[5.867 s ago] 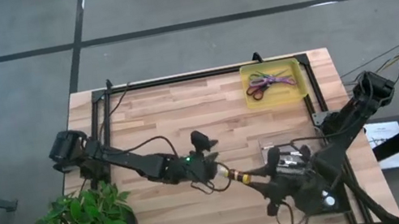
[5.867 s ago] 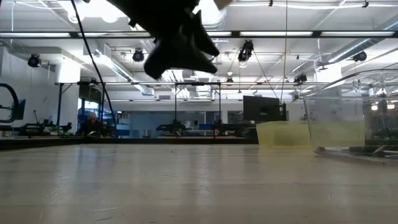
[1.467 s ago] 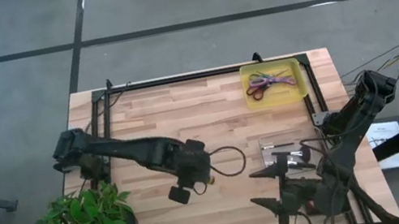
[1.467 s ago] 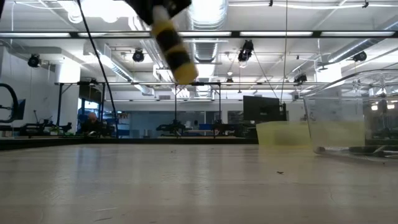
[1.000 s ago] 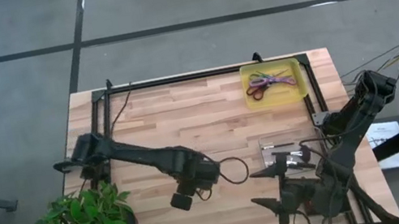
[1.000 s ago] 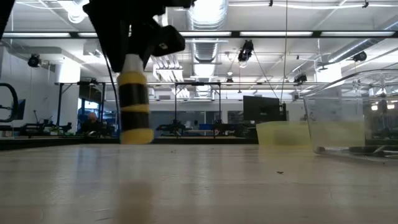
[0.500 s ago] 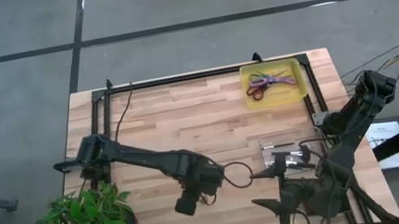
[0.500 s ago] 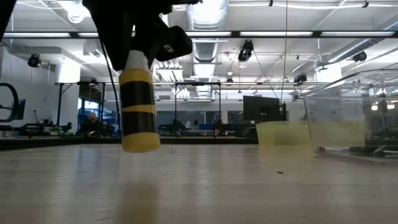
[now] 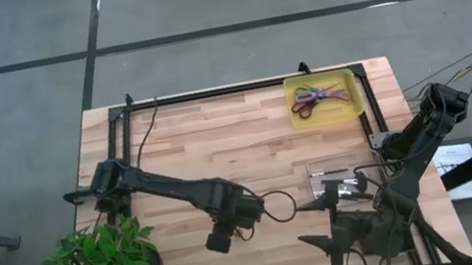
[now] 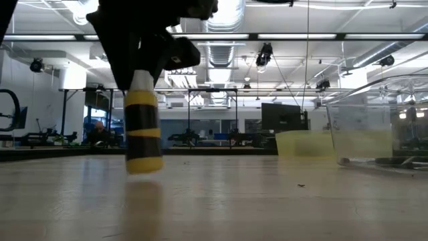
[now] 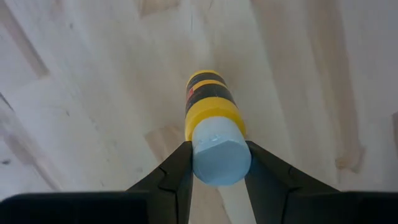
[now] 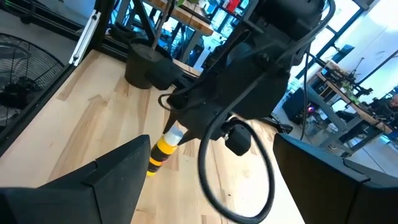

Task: Pick & Place Paint Supplies
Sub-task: Put the yellow paint bottle into the black bin

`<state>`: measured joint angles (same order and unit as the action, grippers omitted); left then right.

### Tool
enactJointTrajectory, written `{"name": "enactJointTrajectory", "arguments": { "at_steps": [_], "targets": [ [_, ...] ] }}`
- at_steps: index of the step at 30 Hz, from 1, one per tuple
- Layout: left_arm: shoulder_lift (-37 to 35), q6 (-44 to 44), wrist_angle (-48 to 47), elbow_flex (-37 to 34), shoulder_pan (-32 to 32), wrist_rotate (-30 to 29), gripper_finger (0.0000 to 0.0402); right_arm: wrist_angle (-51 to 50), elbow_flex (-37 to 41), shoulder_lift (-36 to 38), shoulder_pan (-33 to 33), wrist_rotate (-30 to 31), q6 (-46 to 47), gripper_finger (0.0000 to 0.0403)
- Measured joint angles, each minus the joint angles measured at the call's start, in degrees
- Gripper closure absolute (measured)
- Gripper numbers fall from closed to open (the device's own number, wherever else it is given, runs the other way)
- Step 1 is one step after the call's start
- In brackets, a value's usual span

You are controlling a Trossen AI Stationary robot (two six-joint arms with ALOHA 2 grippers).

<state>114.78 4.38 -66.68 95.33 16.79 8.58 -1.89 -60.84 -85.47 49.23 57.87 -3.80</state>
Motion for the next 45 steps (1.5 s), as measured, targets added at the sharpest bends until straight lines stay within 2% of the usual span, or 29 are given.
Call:
{"name": "enactJointTrajectory", "arguments": {
  "at_steps": [10, 20, 29, 34, 40, 45],
  "targets": [
    [-0.1, -0.4, -1.8, -1.9, 0.0, -1.7, 0.028, -0.5, 0.0, 0.0, 0.0, 0.0, 0.3, 0.0064],
    [-0.1, -0.3, -0.5, -1.5, -0.1, -4.3, 0.0187, -0.9, 0.0, 0.0, 0.0, -0.3, 0.8, 0.0064],
    [-0.3, 2.3, -1.1, -0.1, 0.0, -5.2, 0.0141, -0.9, 0.0, 0.0, 0.0, -0.9, 0.9, 0.0064],
    [-0.6, 4.4, -6.7, 2.4, 0.0, -10.2, 0.0127, -0.9, 0.0, 0.0, 0.0, -0.9, 0.9, 0.0064],
    [-1.1, 2.7, -20.4, 7.5, -0.3, -14.8, 0.0125, -0.9, 0.0, 0.0, 0.0, -1.0, 1.2, 0.0064],
    [-8.5, -1.3, -20.7, 6.2, -1.8, -15.1, 0.0135, -0.7, 1.3, 0.0, -0.4, -6.3, 5.0, 0.0064]
  ]
}}
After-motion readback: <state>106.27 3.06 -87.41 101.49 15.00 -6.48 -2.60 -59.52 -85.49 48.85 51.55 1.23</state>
